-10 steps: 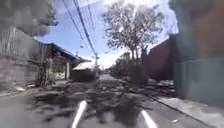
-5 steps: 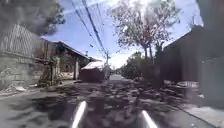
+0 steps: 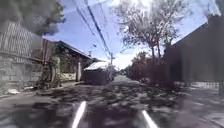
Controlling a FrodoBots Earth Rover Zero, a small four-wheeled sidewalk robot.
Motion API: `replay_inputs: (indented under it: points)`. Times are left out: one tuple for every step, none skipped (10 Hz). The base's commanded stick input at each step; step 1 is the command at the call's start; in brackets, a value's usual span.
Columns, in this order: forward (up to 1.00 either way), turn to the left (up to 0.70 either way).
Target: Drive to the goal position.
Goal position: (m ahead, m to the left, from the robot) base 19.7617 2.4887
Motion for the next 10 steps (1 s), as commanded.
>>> replay_inputs:
  points:
    - [1.0, -0.4]
    - [1.0, -0.4]
    - [1.0, -0.4]
    - [1.0, -0.4]
    - [1.0, -0.27]
    - [1.0, 0.0]
    - [1.0, 0.0]
    - [1.0, 0.0]
    - [1.0, 0.15]
    - [1.0, 0.01]
